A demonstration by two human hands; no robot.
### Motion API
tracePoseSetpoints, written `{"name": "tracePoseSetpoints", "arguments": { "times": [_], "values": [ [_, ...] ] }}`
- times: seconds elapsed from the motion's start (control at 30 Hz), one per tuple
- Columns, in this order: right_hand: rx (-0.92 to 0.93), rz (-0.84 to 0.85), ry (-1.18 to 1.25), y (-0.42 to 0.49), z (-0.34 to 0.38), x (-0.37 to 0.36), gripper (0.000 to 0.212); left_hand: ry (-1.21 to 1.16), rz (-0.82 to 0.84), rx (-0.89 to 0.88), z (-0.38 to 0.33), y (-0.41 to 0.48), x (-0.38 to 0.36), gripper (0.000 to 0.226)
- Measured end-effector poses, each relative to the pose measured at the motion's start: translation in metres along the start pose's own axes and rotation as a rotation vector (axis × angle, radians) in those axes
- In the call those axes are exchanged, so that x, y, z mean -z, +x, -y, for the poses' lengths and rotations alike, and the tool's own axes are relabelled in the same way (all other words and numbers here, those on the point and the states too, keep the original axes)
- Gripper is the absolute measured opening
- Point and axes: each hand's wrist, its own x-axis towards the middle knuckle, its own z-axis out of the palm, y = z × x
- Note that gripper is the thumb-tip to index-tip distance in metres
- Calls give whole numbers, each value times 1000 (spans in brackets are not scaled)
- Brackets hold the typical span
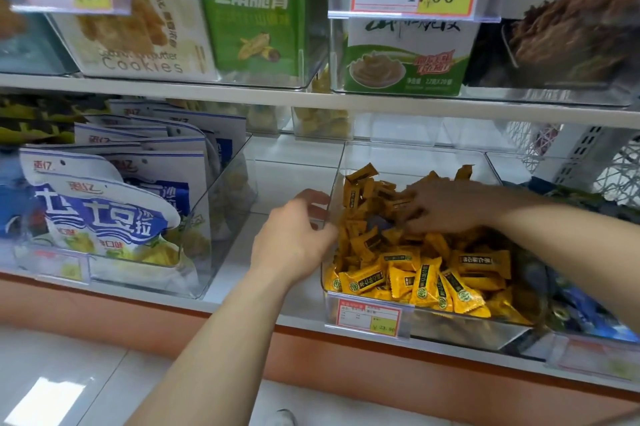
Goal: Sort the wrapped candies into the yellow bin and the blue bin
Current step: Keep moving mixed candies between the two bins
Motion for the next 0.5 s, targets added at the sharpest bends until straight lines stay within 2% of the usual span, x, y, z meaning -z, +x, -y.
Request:
{"name": "tracePoseSetpoints", "arguments": {
  "times": [0.07, 0.13, 0.23, 0.3, 0.37, 0.43, 0.5],
  "values": [
    [-29, 7, 71, -12, -12, 4, 24, -12, -1, -2, 0, 0, -1, 42],
    [-72, -40, 46, -20, -16, 12, 28, -31, 0, 1, 0, 1, -3, 40],
    [-98, -294, 25, -17, -1, 22, 24, -52, -7, 11, 0, 1, -5, 37],
    [-27, -418, 172, -6, 20, 23, 15, -57, -11, 12, -1, 1, -6, 38],
    [-21, -331, 293, 10, 40, 20, 15, -54, -12, 12, -1, 1, -5, 39],
    [-64, -165, 250, 25, 49, 13, 29, -45, -11, 11, 0, 0, -5, 41],
    [-96, -98, 241, 36, 50, 6, 37, -34, -7, 8, 1, 0, -5, 44]
  ]
}}
